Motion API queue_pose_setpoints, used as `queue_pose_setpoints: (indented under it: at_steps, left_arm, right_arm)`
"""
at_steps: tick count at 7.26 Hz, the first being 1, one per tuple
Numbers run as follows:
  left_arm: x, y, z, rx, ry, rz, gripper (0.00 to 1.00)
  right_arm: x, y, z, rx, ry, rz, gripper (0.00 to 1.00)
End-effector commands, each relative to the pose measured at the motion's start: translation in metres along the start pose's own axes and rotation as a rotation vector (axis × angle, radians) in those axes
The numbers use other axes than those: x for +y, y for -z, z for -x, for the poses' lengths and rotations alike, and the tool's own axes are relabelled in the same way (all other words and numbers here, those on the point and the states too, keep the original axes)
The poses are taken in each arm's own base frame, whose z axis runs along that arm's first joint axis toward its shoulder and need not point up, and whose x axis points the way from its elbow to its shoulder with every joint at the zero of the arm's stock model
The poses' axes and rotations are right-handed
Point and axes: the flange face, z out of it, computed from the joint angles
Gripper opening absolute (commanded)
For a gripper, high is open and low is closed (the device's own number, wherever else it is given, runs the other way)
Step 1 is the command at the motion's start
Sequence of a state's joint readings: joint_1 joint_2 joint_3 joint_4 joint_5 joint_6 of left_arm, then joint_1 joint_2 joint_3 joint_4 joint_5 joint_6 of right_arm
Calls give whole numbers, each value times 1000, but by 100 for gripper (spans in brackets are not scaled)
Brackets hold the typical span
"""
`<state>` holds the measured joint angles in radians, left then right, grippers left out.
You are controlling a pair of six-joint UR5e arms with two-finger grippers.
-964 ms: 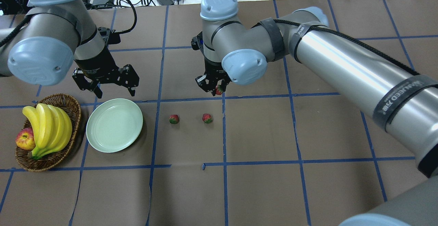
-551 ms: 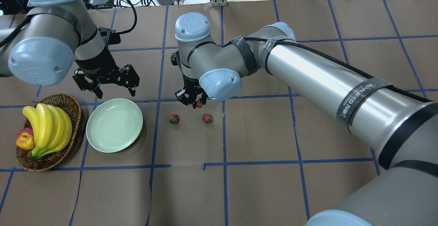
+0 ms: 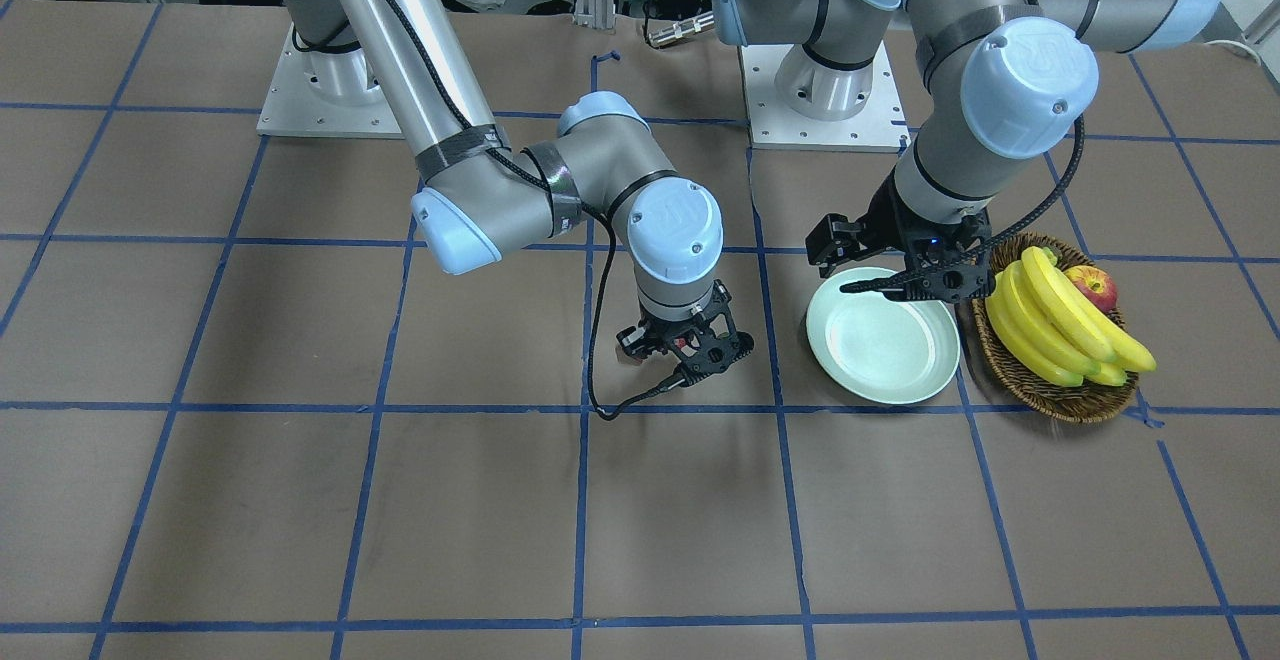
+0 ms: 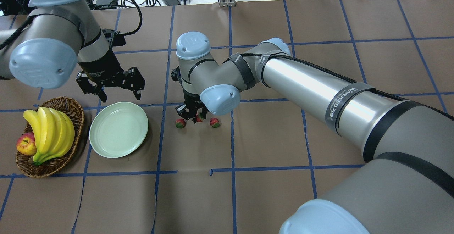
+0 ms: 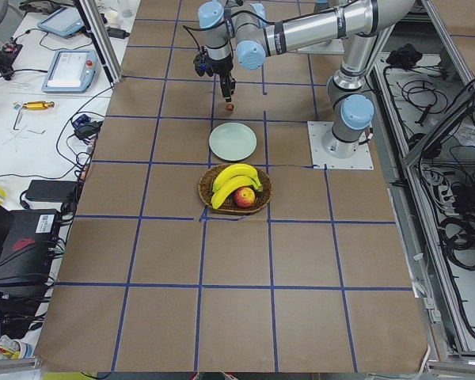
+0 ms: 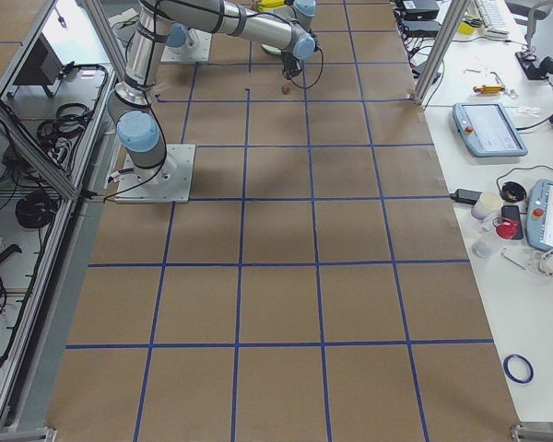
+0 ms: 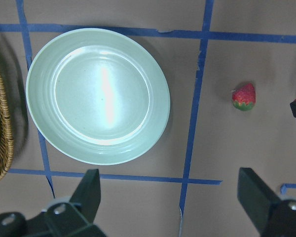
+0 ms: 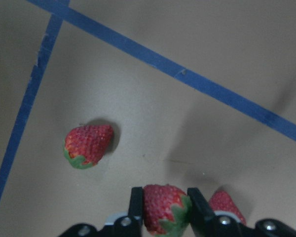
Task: Collect all strawberries into plate
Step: 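Carry the last strawberry and release it between the other two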
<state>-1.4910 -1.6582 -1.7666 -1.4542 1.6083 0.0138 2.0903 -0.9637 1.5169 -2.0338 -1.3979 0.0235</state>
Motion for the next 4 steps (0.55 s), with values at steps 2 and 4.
queue_pose_setpoints:
  at_steps: [2,4]
  left_arm:
    - [0,0,-2,24,-2,0,100]
    - [0,1,-2,22,-1,-3,100]
  right_arm:
    - [-1,-7,1,-22,10,11,96]
    - [1,28,3,-4,17,-36,100]
